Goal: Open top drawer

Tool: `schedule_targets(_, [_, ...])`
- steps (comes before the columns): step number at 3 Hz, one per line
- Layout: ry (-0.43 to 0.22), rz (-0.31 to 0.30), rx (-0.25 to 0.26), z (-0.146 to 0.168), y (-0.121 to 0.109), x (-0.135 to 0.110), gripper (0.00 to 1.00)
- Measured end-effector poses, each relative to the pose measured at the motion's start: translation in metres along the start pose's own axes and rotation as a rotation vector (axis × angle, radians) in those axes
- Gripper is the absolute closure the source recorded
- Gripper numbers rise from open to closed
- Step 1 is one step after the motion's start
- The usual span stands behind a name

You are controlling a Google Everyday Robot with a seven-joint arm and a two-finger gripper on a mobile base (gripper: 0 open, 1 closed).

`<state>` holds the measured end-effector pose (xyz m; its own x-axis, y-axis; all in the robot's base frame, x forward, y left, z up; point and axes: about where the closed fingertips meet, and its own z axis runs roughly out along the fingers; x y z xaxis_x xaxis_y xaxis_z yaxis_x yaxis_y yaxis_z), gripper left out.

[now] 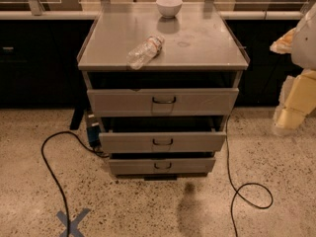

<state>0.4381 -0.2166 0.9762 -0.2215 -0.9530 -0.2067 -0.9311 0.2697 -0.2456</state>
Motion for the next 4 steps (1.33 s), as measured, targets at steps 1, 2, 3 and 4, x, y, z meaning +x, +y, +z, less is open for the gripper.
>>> schedule_targets(1, [-0.007, 0.0, 0.01, 0.002, -0.001, 0.0, 0.0])
schedule_targets(2, [-0.014, -0.041, 0.029, 0.017, 0.001, -0.002, 0.0])
schedule_targets(3, [-0.068, -0.072, 0.018, 0.058, 0.004, -0.018, 0.0])
schedule_targets(4, [-0.121, -0.084, -0.002, 0.098, 0.005, -0.038, 0.0])
